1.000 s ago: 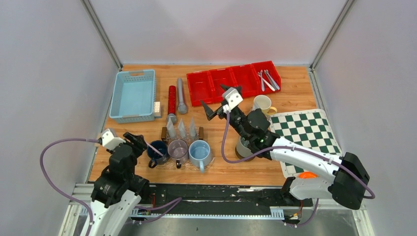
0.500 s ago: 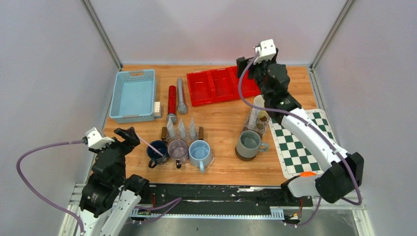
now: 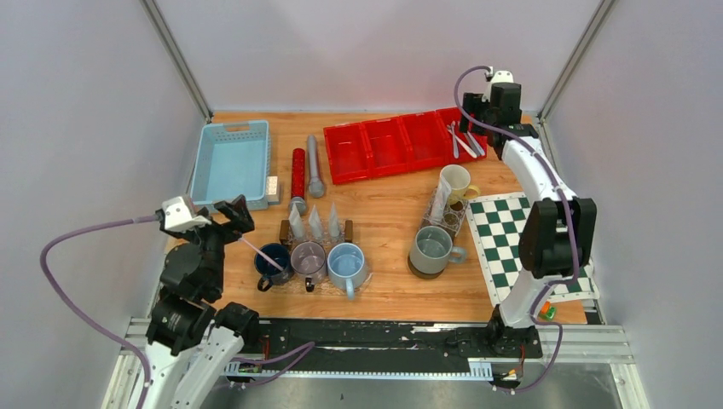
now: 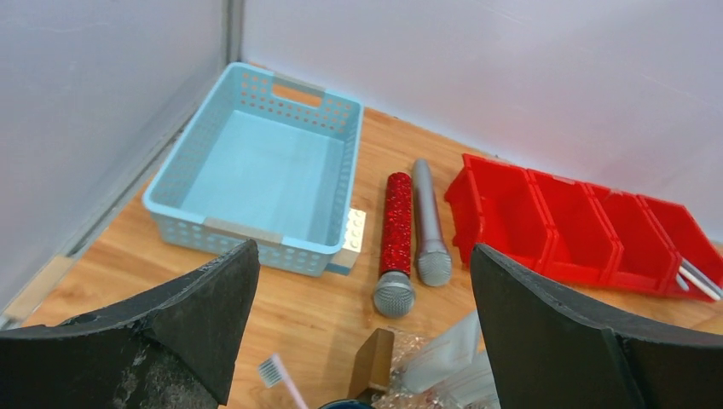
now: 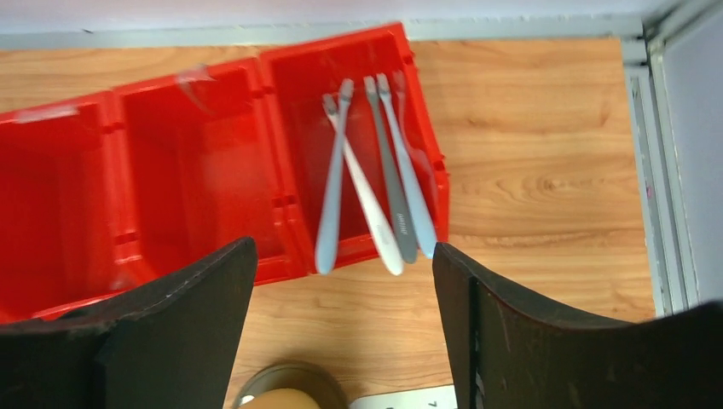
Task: Prepare toiletry sets of a toothbrush and toothpaste on the tray
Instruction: Place the toothbrush in the cup, then pick up the toothbrush from the storage box.
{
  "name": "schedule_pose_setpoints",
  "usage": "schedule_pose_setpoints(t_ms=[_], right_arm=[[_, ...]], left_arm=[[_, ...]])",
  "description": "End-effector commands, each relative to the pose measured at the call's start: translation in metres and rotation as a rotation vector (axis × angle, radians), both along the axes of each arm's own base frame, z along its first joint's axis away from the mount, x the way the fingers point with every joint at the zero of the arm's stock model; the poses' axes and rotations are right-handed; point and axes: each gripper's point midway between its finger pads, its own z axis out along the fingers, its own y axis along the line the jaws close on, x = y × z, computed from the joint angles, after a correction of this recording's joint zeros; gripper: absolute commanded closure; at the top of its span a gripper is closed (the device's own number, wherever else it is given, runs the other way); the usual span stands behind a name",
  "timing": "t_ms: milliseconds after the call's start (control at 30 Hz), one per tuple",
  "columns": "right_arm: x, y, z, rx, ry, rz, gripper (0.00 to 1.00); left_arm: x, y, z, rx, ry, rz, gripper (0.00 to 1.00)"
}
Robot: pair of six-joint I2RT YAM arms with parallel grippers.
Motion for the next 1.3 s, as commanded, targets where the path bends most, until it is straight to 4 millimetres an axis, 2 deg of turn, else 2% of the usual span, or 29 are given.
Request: schedule_pose_setpoints(t_ms=[0,33,133,167,200,267,433,600,800,1000,1233,1267], right_arm=[[0.016,-0.016,-0.016,0.043,0.071,0.001,0.25],[0.021,-0.018,-0.029,0.046,0.098,0.014,0.26],[0.030,-0.019,-0.048,0.043,0.143,0.038,0.30],[0.033,-0.027,-0.060,0.041,0.167,0.031,0.32],[0.035,-0.035,-0.061,0.042,0.172,0.022,0.34],[0.038,-0.037,-0.073,0.024,0.196,0.040,0.40],[0.040,-0.030,-0.091,0.021,0.226,0.101,0.49],[0.045,-0.027,-0.111,0.026,0.256,0.140,0.52],[0.053,-0.024,-0.127,0.031,0.273,0.175,0.65],[0.056,-0.026,-0.148,0.026,0.310,0.185,0.69],[0.054,-0.014,-0.160,0.061,0.339,0.246,0.72],[0.053,-0.014,-0.160,0.064,0.340,0.248,0.75]], left_arm=[[0.031,-0.027,0.012,0.025,-0.038,-0.097,0.00],[0.035,-0.032,0.015,0.022,-0.047,-0.115,0.00],[0.056,-0.047,0.008,0.022,-0.008,-0.154,0.00],[0.060,-0.052,0.012,0.016,-0.019,-0.170,0.00],[0.068,-0.056,0.007,0.017,0.003,-0.179,0.00],[0.077,-0.064,0.005,0.016,0.016,-0.201,0.00],[0.094,-0.079,0.002,0.011,0.037,-0.246,0.00],[0.099,-0.088,0.003,-0.003,0.036,-0.280,0.00],[0.103,-0.093,0.005,-0.010,0.039,-0.301,0.00],[0.106,-0.098,0.002,-0.018,0.049,-0.317,0.00],[0.108,-0.101,0.001,-0.026,0.057,-0.328,0.00],[0.108,-0.102,0.001,-0.027,0.056,-0.330,0.00]])
